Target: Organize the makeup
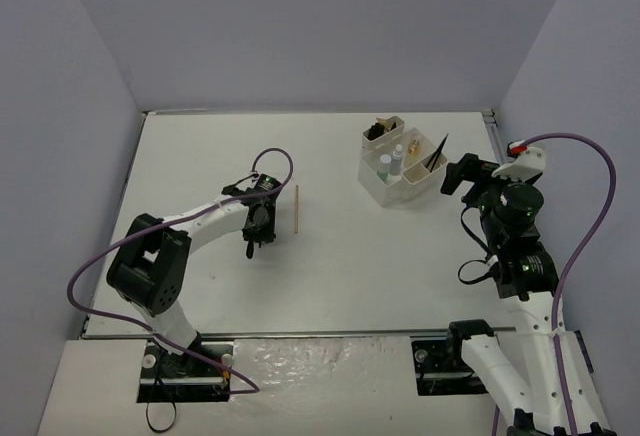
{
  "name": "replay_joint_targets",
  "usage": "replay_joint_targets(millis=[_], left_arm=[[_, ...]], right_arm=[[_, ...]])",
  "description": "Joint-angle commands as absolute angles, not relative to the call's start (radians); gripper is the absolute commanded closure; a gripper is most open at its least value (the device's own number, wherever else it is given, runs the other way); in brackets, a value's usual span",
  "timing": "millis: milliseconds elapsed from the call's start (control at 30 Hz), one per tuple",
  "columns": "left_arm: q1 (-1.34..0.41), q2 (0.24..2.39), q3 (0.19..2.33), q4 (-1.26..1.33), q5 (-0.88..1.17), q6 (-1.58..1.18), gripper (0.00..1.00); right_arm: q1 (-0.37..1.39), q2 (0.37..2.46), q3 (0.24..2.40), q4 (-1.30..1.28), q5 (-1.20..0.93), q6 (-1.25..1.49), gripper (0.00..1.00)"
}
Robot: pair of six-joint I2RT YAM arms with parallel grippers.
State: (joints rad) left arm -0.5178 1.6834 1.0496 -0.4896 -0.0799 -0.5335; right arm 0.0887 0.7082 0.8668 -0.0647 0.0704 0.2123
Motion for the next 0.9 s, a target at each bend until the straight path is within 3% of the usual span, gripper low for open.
replay_joint_targets(millis=[0,567,867], left_arm=[[-0.508,1.675,1.097,-0.485,-0.101,-0.523,0.78],[-0.502,1.718,1.116,-0.508,-0.089,-0.514,0.82],[-0.502,1.745,1.122,-0.508,-0.081,-0.515,0.92]], right_arm=[[0.098,0.703,0.87,0.003,0.08,0.216,0.0],[0.1,0.703,0.865,0.003,0.086,0.213,0.0],[0.101,0.703,0.867,0.003,0.088,0.213,0.0]])
